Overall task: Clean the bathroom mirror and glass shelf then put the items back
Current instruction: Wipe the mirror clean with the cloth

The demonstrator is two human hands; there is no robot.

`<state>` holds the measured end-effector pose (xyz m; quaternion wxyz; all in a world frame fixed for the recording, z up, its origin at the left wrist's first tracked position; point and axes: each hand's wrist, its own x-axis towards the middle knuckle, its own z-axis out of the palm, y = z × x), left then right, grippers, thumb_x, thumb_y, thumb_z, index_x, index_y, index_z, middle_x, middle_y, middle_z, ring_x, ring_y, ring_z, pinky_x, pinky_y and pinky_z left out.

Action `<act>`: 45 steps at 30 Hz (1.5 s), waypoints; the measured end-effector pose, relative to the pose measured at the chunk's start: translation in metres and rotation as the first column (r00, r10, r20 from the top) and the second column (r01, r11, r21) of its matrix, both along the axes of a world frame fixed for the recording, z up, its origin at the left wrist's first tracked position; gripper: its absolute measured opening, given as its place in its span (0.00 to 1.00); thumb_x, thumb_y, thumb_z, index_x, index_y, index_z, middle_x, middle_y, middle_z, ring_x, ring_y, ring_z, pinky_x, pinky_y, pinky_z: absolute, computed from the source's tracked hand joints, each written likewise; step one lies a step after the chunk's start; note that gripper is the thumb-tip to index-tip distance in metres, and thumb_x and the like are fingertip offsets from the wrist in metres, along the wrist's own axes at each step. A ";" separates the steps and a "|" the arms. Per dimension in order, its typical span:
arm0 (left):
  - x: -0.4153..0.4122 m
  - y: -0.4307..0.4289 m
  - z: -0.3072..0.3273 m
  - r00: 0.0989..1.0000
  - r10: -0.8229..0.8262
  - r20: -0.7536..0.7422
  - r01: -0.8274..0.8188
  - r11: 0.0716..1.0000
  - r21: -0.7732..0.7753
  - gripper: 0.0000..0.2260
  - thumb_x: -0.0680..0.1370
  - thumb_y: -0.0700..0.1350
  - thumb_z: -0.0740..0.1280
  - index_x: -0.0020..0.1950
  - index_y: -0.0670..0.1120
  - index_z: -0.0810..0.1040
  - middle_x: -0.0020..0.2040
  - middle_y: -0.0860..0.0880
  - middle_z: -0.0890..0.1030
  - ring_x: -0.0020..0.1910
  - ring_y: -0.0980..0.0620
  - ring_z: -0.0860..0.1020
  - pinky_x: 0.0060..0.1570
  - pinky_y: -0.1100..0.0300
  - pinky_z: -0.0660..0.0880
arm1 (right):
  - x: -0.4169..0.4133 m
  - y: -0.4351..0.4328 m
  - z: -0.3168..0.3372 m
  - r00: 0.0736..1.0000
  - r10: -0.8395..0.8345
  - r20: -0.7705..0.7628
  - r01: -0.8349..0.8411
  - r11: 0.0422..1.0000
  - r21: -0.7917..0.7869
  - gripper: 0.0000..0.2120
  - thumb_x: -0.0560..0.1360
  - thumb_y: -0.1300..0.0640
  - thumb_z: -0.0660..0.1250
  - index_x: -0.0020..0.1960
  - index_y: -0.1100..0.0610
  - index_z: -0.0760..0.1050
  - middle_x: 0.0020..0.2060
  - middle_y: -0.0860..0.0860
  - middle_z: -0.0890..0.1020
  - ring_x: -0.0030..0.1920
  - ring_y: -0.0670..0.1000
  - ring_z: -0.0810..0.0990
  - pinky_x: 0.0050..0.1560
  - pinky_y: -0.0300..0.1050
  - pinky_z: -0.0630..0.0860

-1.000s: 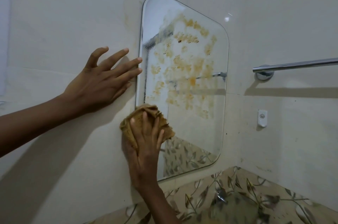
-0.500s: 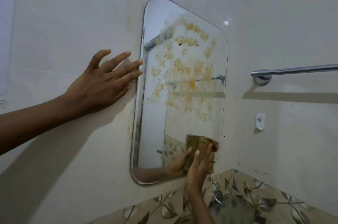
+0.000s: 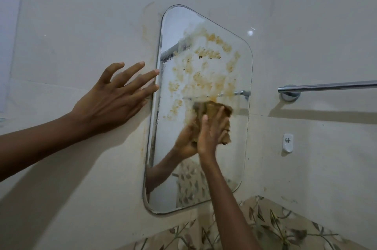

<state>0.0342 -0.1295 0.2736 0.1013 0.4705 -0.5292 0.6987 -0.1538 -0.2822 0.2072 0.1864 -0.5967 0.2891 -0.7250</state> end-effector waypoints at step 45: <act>0.001 -0.003 0.001 0.999 0.007 0.045 -0.004 0.998 -0.064 0.21 0.80 0.44 0.49 0.72 0.44 0.66 0.73 0.45 0.68 0.72 0.40 0.66 0.70 0.46 0.53 | -0.029 -0.051 0.050 0.985 -0.138 0.102 0.138 0.990 0.005 0.33 0.73 0.37 0.46 0.76 0.45 0.46 0.77 0.50 0.50 0.77 0.50 0.47 0.75 0.56 0.43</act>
